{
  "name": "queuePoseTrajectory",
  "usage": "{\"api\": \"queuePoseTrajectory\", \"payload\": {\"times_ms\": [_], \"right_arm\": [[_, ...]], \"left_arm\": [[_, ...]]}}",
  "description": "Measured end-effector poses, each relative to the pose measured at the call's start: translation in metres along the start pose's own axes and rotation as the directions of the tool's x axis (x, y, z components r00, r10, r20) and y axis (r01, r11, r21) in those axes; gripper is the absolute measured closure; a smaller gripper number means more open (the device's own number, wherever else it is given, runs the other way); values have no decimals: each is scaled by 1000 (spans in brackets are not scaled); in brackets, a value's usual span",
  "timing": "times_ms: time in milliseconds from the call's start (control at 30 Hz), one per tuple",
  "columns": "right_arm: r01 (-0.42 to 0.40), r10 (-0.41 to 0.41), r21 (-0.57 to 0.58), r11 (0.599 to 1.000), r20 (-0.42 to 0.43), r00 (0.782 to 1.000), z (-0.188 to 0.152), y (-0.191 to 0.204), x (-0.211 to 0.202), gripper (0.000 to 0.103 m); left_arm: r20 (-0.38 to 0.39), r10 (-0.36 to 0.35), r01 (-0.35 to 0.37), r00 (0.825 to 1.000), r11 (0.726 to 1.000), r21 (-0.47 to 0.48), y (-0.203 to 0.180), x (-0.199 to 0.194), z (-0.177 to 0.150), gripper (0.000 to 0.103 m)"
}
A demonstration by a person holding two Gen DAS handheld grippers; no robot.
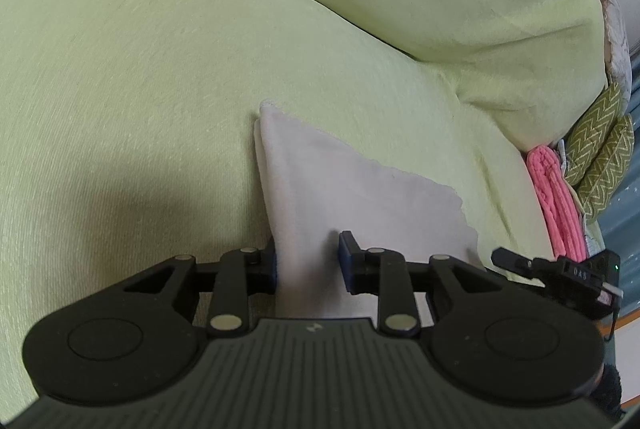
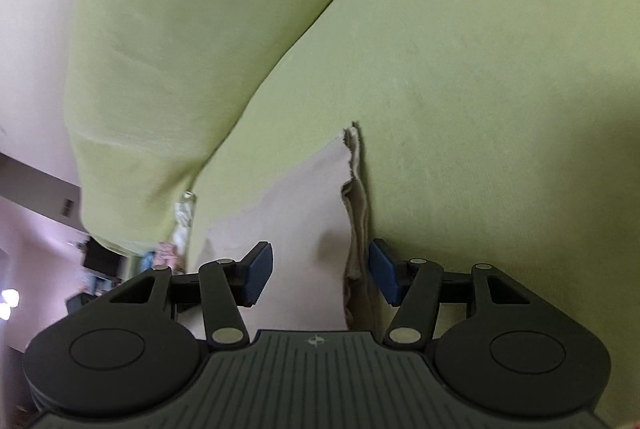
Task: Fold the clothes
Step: 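Lift the folded beige top with both grippers and carry it toward the white chair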
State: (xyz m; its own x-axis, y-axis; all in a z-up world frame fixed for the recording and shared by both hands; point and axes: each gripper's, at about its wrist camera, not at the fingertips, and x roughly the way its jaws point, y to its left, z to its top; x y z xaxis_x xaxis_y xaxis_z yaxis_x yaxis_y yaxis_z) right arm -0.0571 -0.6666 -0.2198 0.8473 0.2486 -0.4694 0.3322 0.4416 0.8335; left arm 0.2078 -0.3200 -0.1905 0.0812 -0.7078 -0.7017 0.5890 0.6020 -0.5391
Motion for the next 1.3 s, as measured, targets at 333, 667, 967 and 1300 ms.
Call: {"api": "queuePoseTrajectory", "payload": {"times_ms": [333, 667, 967, 1300], "right_arm": [[-18, 18, -108, 994, -8, 1000, 8, 10, 40, 70], [64, -53, -161, 985, 75, 996, -11, 25, 19, 97], [195, -166, -62, 979, 315, 934, -64, 20, -118, 97], [323, -430, 287, 902, 665, 611, -244, -14, -392, 96]], "left_arm": [[9, -14, 14, 1000, 1000, -4, 3, 8, 4, 79], [10, -1, 0, 1000, 998, 63, -19, 6, 1, 92], [-59, -102, 115, 993, 950, 289, -137, 22, -29, 94], [-346, -307, 453, 887, 725, 519, -355, 80, -138, 94]]}}
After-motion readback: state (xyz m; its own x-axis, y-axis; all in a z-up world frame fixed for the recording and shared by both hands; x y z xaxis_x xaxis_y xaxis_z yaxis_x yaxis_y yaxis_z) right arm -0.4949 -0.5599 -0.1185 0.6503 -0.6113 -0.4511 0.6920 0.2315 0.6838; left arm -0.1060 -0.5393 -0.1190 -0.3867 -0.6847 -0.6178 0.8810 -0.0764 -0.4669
